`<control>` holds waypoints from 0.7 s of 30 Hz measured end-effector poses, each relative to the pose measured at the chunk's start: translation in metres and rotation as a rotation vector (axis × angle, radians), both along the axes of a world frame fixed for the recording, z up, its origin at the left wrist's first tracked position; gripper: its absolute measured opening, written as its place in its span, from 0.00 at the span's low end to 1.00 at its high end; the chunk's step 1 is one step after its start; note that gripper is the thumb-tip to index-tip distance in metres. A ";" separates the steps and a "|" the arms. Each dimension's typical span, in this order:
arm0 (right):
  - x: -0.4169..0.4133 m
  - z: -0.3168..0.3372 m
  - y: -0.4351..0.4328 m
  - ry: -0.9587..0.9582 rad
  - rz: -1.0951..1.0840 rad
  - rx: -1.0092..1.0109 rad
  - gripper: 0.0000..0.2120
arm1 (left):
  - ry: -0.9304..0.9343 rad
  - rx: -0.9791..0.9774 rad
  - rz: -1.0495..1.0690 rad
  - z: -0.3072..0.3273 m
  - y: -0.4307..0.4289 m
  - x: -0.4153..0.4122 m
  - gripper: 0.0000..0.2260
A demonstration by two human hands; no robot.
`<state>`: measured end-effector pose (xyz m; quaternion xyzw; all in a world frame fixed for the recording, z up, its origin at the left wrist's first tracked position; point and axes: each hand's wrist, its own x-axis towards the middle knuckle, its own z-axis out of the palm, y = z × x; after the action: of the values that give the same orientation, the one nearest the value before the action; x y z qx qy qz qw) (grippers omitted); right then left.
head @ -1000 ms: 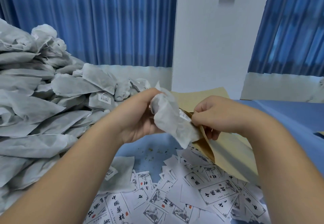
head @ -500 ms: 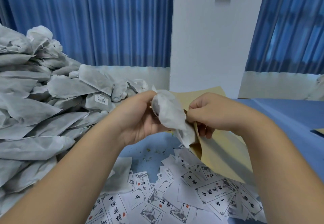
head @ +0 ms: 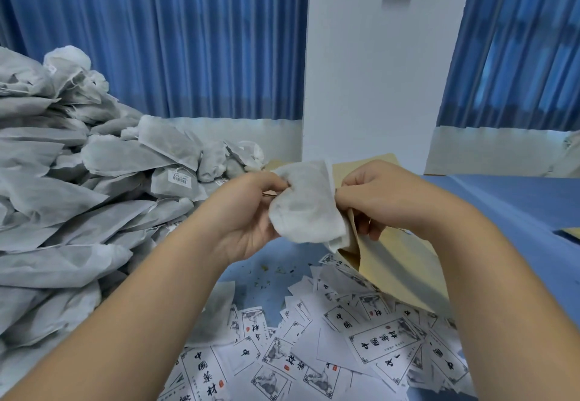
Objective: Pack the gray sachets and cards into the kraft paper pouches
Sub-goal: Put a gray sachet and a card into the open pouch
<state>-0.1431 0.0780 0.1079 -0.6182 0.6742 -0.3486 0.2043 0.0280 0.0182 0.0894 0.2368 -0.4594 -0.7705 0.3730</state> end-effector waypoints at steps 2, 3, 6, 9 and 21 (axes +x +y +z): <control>0.000 0.000 0.001 -0.020 0.000 -0.013 0.12 | 0.020 0.017 -0.017 0.000 0.000 0.000 0.12; 0.000 0.000 0.001 -0.025 0.005 -0.012 0.12 | 0.015 0.013 -0.028 0.001 0.001 0.000 0.12; 0.000 0.001 0.001 -0.033 0.029 0.000 0.14 | 0.019 0.009 -0.121 0.001 0.004 -0.003 0.15; 0.002 0.002 0.002 -0.074 0.058 -0.021 0.16 | 0.028 0.008 -0.210 0.003 0.008 -0.004 0.16; -0.006 0.001 0.003 -0.141 0.088 -0.021 0.16 | -0.718 -0.522 0.260 -0.006 0.001 -0.005 0.08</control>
<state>-0.1491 0.0812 0.1093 -0.6233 0.6265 -0.3891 0.2600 0.0232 0.0196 0.0830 0.4424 -0.7047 -0.4451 0.3310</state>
